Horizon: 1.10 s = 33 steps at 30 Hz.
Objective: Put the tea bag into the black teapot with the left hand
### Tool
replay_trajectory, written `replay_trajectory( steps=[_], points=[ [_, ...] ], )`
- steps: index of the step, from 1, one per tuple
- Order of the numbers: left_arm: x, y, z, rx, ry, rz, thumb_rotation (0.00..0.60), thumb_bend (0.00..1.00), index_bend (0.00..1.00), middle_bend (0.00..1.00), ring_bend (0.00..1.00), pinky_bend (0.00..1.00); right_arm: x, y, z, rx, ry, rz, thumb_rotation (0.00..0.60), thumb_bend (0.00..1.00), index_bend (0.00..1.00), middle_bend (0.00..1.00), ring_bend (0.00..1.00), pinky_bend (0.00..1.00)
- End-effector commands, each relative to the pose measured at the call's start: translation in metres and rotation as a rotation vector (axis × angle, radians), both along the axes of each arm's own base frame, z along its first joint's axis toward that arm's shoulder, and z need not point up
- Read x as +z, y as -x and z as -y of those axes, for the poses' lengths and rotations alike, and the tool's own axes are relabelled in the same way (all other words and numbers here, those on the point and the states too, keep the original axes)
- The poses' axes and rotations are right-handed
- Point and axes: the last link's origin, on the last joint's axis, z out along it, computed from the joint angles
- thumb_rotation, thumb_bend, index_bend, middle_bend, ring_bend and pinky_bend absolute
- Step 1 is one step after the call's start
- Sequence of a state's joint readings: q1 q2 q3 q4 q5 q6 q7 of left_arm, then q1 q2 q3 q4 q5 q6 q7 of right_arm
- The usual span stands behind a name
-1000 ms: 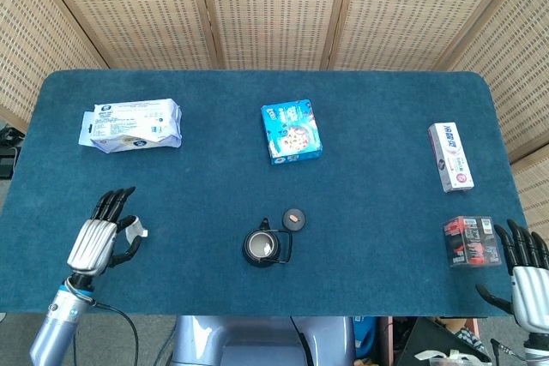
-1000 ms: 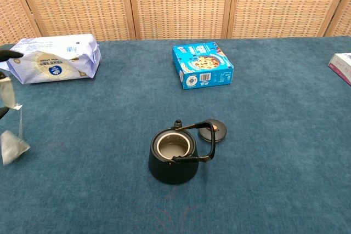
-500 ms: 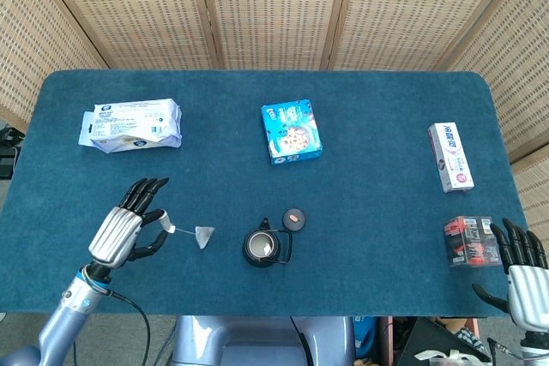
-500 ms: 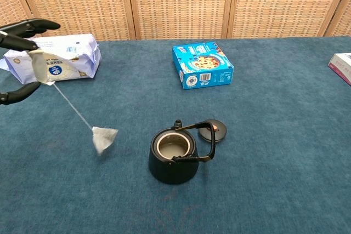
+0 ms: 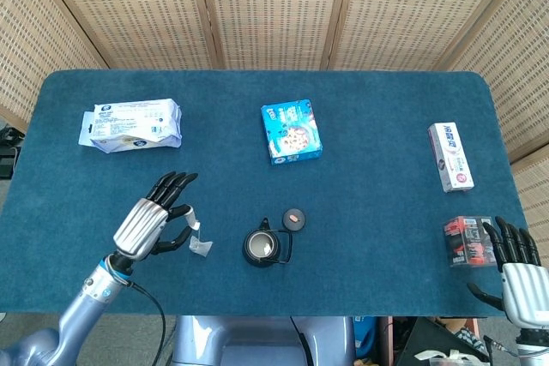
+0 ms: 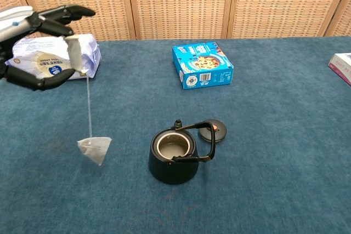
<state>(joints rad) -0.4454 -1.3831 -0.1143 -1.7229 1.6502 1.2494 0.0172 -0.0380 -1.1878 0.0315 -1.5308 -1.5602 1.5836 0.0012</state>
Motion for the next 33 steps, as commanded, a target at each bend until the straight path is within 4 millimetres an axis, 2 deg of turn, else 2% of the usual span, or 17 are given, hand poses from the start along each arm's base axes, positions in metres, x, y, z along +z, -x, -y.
replay_trajectory(
  steps=[1, 9, 22, 26, 33],
  points=[
    [-0.002, -0.013, -0.006, -0.023, 0.000, 0.016, 0.600, 0.51, 0.67, 0.06, 0.00, 0.00, 0.001, 0.000, -0.001, 0.000, 0.002, -0.001, 0.600, 0.00, 0.00, 0.00, 0.00, 0.00],
    [-0.008, -0.041, -0.013, -0.079, 0.023, 0.033, 0.600, 0.51, 0.67, 0.06, 0.00, 0.00, 0.001, 0.001, -0.001, -0.003, 0.002, -0.005, 0.600, 0.00, 0.00, 0.00, 0.00, 0.00],
    [-0.030, -0.091, -0.024, -0.138, 0.075, 0.089, 0.600, 0.51, 0.67, 0.06, 0.00, 0.00, 0.001, 0.004, -0.003, -0.011, -0.001, -0.004, 0.600, 0.00, 0.00, 0.00, 0.00, 0.00],
    [-0.034, -0.100, -0.023, -0.153, 0.080, 0.089, 0.600, 0.51, 0.67, 0.06, 0.00, 0.00, 0.002, 0.005, -0.004, -0.016, 0.003, -0.002, 0.600, 0.00, 0.00, 0.00, 0.00, 0.00],
    [-0.041, -0.104, -0.020, -0.159, 0.095, 0.071, 0.600, 0.51, 0.67, 0.06, 0.00, 0.00, 0.004, 0.009, -0.008, -0.031, 0.012, 0.005, 0.600, 0.00, 0.00, 0.00, 0.00, 0.00]
  ],
)
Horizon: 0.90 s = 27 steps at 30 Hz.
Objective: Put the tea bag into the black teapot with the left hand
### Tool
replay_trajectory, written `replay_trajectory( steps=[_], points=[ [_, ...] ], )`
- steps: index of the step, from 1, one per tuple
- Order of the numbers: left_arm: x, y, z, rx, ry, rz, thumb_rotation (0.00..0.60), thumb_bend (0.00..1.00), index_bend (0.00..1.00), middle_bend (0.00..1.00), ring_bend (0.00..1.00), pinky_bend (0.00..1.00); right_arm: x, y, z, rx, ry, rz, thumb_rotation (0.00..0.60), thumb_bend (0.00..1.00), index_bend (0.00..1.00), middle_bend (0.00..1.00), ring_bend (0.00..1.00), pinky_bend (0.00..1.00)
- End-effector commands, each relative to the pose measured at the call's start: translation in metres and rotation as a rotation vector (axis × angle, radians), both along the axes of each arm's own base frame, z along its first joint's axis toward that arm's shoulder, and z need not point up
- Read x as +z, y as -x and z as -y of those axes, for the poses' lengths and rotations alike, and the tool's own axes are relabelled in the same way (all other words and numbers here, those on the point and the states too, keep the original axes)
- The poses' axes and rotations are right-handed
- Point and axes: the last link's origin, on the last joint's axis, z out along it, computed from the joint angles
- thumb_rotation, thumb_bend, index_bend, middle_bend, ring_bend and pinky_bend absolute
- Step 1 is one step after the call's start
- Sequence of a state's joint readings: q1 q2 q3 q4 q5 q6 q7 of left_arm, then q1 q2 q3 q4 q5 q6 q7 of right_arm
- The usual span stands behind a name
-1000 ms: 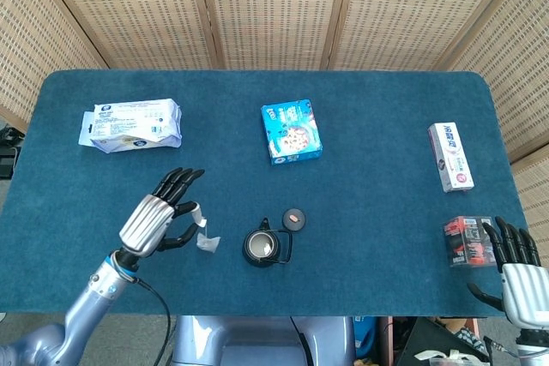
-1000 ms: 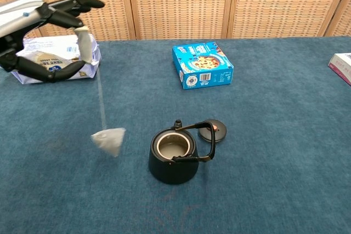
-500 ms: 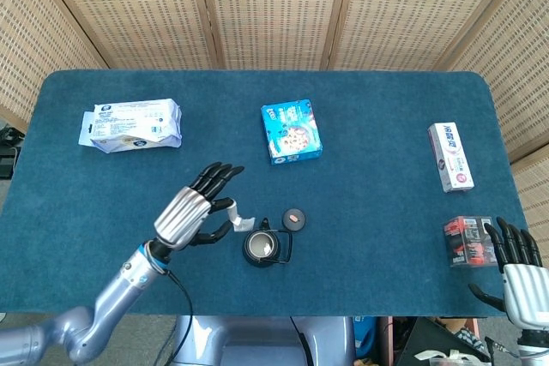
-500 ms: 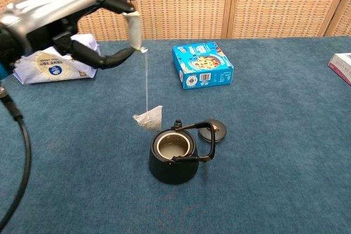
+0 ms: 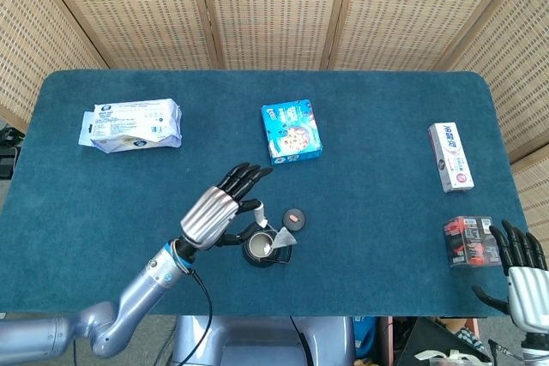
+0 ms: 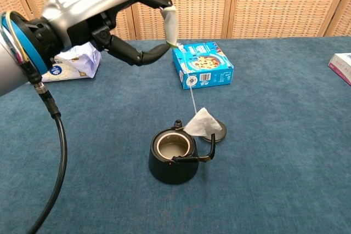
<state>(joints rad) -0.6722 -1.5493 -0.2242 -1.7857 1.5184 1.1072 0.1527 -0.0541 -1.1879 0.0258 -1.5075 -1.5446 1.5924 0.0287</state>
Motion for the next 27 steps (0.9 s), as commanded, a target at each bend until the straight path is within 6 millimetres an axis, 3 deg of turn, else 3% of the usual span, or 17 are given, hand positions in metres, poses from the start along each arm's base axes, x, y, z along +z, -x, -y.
replay_trajectory(
  steps=[1, 14, 27],
  points=[
    [-0.003, 0.001, 0.001, 0.002, 0.007, -0.008, 0.600, 0.51, 0.67, 0.06, 0.00, 0.00, 0.000, 0.001, -0.001, -0.003, 0.003, 0.002, 0.600, 0.00, 0.00, 0.00, 0.00, 0.00],
    [-0.008, 0.019, 0.002, 0.049, 0.022, -0.034, 0.600, 0.51, 0.67, 0.06, 0.00, 0.00, 0.000, 0.002, 0.001, -0.008, -0.002, 0.004, 0.600, 0.00, 0.00, 0.00, 0.00, 0.00],
    [0.005, 0.047, 0.007, 0.096, 0.002, -0.049, 0.600, 0.51, 0.67, 0.06, 0.00, 0.00, -0.001, 0.000, 0.003, -0.007, -0.011, -0.001, 0.600, 0.00, 0.00, 0.00, 0.00, 0.00]
  ],
)
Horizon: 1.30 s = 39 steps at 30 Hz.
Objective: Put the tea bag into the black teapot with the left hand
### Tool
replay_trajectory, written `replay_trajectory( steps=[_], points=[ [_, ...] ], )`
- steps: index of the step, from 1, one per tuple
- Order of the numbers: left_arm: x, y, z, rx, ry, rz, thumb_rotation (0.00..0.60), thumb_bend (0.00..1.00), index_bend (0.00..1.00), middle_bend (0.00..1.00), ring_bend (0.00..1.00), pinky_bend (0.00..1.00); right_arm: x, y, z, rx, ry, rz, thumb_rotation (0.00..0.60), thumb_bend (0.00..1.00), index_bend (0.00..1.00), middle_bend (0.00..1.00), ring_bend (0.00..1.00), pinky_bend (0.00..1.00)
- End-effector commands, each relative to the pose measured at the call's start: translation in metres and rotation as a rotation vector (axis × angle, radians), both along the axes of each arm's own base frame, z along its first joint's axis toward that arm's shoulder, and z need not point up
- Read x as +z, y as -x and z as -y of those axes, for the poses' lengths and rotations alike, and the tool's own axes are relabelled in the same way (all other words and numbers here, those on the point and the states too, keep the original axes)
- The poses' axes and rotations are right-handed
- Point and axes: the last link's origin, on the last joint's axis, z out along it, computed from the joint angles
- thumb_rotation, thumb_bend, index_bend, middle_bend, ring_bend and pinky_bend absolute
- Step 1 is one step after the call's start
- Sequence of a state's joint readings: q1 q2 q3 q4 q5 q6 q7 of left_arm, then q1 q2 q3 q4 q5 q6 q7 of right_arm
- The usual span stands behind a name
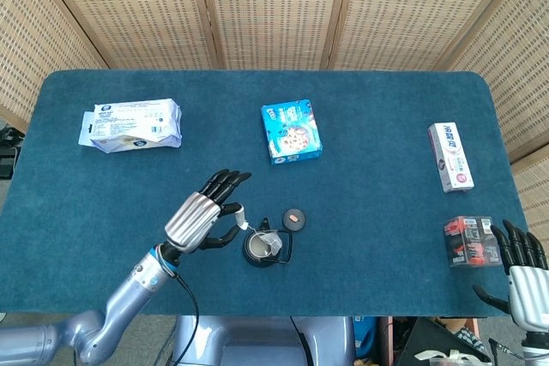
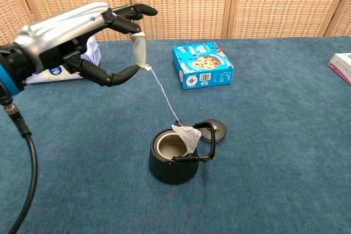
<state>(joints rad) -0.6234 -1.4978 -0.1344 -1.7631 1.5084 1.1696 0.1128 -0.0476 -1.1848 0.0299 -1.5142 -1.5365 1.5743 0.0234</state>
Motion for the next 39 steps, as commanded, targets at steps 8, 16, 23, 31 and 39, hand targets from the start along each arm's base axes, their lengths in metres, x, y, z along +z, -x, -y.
replay_trajectory(
  steps=[8, 16, 23, 31, 39],
  points=[
    [0.008, 0.019, 0.007, 0.032, 0.000, -0.015, 0.600, 0.51, 0.67, 0.06, 0.00, 0.00, -0.001, -0.003, 0.002, 0.005, -0.006, -0.004, 0.600, 0.00, 0.00, 0.00, 0.00, 0.00],
    [0.014, 0.038, 0.013, 0.063, 0.000, -0.036, 0.600, 0.51, 0.67, 0.06, 0.00, 0.00, -0.001, -0.004, 0.002, 0.006, -0.007, -0.006, 0.600, 0.00, 0.00, 0.00, 0.00, 0.00],
    [0.013, 0.057, 0.017, 0.100, 0.011, -0.073, 0.600, 0.51, 0.67, 0.06, 0.00, 0.00, -0.002, -0.005, 0.004, 0.006, -0.015, -0.008, 0.600, 0.00, 0.00, 0.00, 0.00, 0.00],
    [0.004, 0.074, 0.023, 0.110, 0.063, -0.203, 0.600, 0.51, 0.36, 0.00, 0.00, 0.00, -0.002, -0.007, 0.006, 0.007, -0.019, -0.013, 0.600, 0.00, 0.00, 0.00, 0.00, 0.00],
    [0.002, 0.074, 0.025, 0.090, 0.043, -0.292, 0.600, 0.34, 0.09, 0.00, 0.00, 0.00, 0.000, -0.006, 0.004, -0.001, -0.010, -0.015, 0.600, 0.00, 0.00, 0.00, 0.00, 0.00]
  ],
)
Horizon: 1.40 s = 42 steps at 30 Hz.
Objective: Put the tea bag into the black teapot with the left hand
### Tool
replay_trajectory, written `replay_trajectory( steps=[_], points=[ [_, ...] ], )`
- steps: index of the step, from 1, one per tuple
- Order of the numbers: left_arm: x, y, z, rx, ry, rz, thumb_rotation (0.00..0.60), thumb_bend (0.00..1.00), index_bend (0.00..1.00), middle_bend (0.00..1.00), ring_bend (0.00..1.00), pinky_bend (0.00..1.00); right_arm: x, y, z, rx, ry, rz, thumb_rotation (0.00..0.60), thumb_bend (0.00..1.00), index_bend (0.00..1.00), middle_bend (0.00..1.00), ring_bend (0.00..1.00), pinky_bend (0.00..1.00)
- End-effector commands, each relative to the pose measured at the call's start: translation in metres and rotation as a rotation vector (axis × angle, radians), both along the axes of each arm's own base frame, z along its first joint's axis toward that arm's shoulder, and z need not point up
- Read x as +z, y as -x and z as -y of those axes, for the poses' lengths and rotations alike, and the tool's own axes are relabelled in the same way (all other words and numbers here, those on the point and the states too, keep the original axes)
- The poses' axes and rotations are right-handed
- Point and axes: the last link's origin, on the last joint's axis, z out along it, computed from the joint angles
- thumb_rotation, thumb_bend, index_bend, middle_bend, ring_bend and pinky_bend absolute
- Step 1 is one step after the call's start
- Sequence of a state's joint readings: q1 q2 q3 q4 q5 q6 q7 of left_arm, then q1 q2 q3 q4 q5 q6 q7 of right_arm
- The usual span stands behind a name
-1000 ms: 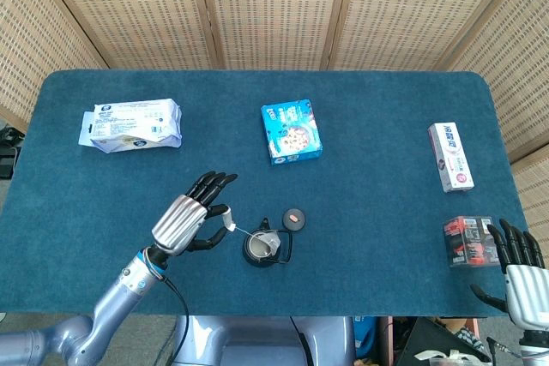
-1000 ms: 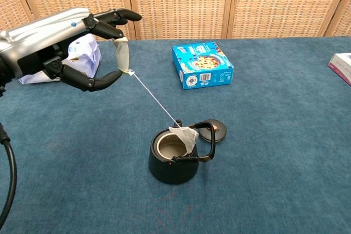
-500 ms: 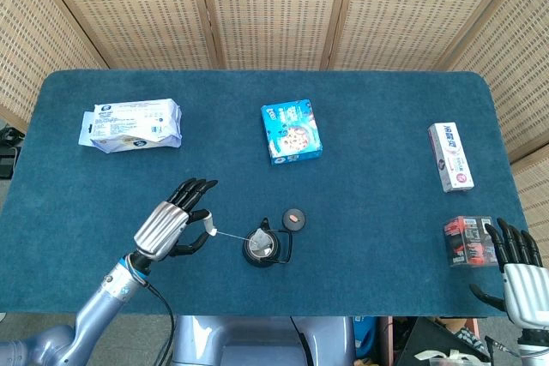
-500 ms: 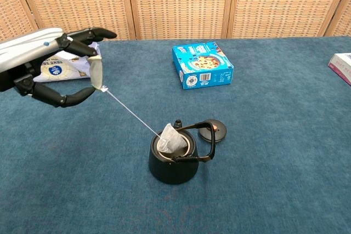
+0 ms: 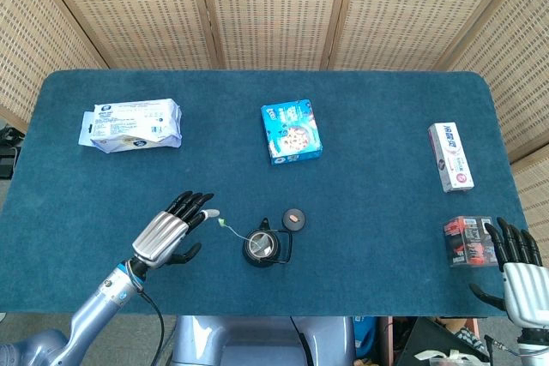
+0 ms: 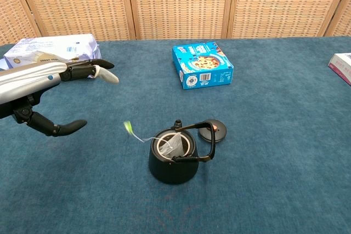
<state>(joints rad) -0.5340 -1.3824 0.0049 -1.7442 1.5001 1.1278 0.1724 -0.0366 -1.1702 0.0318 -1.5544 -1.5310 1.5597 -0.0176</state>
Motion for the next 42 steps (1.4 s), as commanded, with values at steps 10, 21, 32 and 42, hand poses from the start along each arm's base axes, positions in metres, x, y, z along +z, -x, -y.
replay_trajectory(
  steps=[10, 21, 32, 42],
  points=[
    [0.010, 0.001, 0.003, -0.051, -0.108, -0.108, 0.600, 0.32, 0.04, 0.01, 0.01, 0.01, 0.001, 0.001, 0.000, 0.001, 0.004, 0.002, 0.600, 0.00, 0.00, 0.00, 0.00, 0.00],
    [0.016, -0.017, -0.008, -0.191, -0.087, -0.283, 0.600, 0.65, 0.08, 0.67, 0.64, 0.58, 0.001, -0.001, 0.001, 0.009, -0.002, -0.001, 0.600, 0.00, 0.00, 0.00, 0.00, 0.00],
    [0.013, -0.052, -0.020, -0.259, 0.056, -0.409, 0.600, 1.00, 0.10, 0.87, 0.79, 0.68, 0.001, -0.003, 0.000, 0.008, 0.001, -0.002, 0.600, 0.00, 0.00, 0.00, 0.00, 0.00],
    [-0.001, -0.079, -0.022, -0.317, 0.125, -0.518, 0.600, 1.00, 0.15, 0.88, 0.80, 0.68, 0.002, -0.003, -0.002, 0.006, 0.003, 0.002, 0.600, 0.00, 0.00, 0.00, 0.00, 0.00]
  ],
)
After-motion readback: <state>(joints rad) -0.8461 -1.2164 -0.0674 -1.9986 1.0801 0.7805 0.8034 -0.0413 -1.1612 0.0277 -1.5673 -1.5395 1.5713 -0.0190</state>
